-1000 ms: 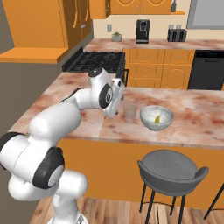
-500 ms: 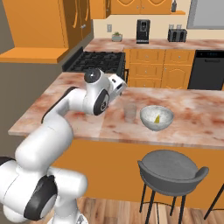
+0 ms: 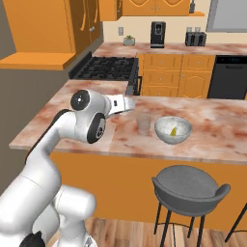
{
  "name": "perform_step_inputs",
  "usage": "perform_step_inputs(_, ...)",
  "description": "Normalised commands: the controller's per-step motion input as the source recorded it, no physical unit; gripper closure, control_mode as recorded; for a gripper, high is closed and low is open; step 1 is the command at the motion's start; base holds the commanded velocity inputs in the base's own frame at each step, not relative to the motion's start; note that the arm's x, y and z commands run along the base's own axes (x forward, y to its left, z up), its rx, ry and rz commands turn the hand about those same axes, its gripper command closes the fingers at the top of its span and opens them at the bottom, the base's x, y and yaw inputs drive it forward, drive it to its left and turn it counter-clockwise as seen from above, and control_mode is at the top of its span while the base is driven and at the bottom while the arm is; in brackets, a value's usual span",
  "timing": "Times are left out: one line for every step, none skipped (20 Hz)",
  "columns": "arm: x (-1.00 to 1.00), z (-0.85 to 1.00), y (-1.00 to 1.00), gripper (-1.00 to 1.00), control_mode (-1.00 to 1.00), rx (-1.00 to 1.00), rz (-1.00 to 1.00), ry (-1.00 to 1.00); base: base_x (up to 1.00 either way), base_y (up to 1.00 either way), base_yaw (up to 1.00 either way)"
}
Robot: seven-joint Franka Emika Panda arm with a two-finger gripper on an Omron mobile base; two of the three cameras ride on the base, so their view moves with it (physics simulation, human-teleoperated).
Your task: There is a bowl on the dining counter. Grab a lemon wedge from the fridge and place it in the bowl. Then get the liquor bottle and glass cup from the cabinet and place them next to the bowl.
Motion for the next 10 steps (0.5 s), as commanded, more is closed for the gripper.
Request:
perform_step_inputs(-0.67, 0.42, 0.17, -1.0, -1.0, 0.51, -0.36, -0.18, 0.0, 0.0, 0.0)
perform_step_inputs(-0.74, 0.46, 0.01, -1.0, -1.0, 0.52, -0.29, -0.12, 0.0, 0.0, 0.0)
perform_step_inputs(-0.8, 0.46, 0.0, -1.0, -1.0, 0.52, -0.26, -0.11, 0.0, 0.0, 0.0)
perform_step_inputs(-0.87, 0.5, 0.0, -1.0, -1.0, 0.52, -0.22, -0.09, 0.0, 0.0, 0.0)
perform_step_inputs(-0.88, 0.56, 0.0, -1.0, -1.0, 0.51, -0.19, -0.09, 0.0, 0.0, 0.0)
perform_step_inputs(-0.89, 0.62, 0.0, -1.0, -1.0, 0.51, -0.17, -0.06, 0.0, 0.0, 0.0)
perform_step_inputs(-0.9, 0.64, 0.0, -1.0, -1.0, 0.5, -0.15, -0.04, 0.0, 0.0, 0.0)
perform_step_inputs(-0.93, 0.66, 0.0, -1.0, -1.0, 0.49, -0.14, -0.02, 0.0, 0.0, 0.0)
perform_step_inputs(-0.92, 0.59, 0.0, -1.0, -1.0, 0.44, -0.1, 0.0, 0.0, 0.0, 0.0)
perform_step_inputs(-0.96, 0.42, 0.1, -1.0, -1.0, 0.36, -0.07, 0.0, 0.0, 0.0, 0.0)
